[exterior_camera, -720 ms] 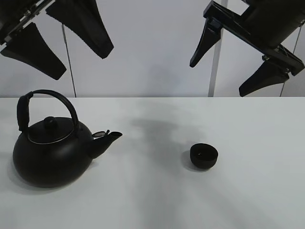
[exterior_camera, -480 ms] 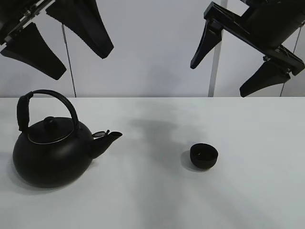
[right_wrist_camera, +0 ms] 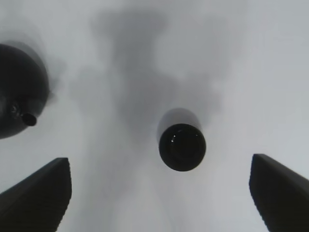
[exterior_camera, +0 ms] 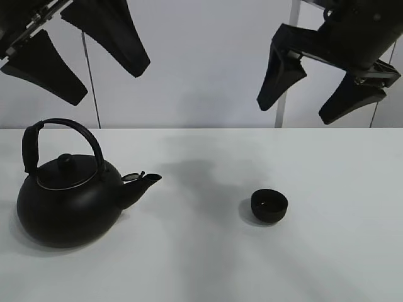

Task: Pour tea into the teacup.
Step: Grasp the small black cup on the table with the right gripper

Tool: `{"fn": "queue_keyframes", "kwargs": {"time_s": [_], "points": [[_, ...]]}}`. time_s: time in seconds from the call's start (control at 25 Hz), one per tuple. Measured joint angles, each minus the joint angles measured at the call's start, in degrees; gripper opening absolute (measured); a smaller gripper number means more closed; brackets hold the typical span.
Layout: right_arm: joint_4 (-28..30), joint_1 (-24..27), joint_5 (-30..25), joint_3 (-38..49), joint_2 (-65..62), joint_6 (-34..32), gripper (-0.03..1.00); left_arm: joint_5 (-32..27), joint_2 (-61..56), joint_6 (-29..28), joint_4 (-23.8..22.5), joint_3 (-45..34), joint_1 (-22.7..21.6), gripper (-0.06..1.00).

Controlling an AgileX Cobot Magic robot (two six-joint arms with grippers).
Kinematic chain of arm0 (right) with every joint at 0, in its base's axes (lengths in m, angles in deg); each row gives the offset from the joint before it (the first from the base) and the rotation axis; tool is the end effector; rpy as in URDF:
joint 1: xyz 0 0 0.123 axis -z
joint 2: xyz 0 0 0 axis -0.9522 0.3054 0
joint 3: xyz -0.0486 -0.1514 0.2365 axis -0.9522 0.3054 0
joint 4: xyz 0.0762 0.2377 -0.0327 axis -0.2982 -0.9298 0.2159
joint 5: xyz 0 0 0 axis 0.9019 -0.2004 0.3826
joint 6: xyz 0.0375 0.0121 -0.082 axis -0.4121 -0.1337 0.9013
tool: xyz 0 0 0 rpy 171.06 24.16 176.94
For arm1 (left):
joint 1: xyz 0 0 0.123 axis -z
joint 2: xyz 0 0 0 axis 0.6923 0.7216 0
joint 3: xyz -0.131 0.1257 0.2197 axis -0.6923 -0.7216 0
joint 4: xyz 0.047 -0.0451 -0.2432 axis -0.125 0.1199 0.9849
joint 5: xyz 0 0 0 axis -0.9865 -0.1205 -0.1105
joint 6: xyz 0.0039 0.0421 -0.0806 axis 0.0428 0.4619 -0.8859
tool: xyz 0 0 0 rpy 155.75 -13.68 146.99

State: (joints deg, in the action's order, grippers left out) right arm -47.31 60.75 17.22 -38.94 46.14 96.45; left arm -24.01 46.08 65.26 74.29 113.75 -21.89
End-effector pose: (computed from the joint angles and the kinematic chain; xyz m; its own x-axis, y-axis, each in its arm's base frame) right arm 0.3302 0.0947 0.2600 -0.8879 -0.1478 -0.4357 -0.2904 0.9146 0.2815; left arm 0.2753 -0.1584 0.3014 -0.8470 0.3400 -0.4086 0.5098 0.7372 -0.4434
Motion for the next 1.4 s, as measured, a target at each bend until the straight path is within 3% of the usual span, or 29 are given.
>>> {"fn": "queue_keyframes", "kwargs": {"time_s": [0.12, 0.36, 1.16, 1.4], "points": [[8.28, -3.45, 0.82, 0.0, 0.83, -2.13, 0.69, 0.0, 0.0, 0.0, 0.0, 0.0, 0.0, 0.7], [21.11, -11.43, 1.49, -0.99, 5.23, -14.15, 0.69, 0.05, 0.0, 0.0, 0.0, 0.0, 0.0, 0.7], [23.35, -11.62, 7.93, -1.31, 19.96, -16.99, 0.66, 0.22, 0.0, 0.06, 0.0, 0.0, 0.0, 0.7], [23.35, -11.62, 8.9, -1.31, 20.33, -17.04, 0.49, 0.22, 0.0, 0.06, 0.0, 0.0, 0.0, 0.7]]}}
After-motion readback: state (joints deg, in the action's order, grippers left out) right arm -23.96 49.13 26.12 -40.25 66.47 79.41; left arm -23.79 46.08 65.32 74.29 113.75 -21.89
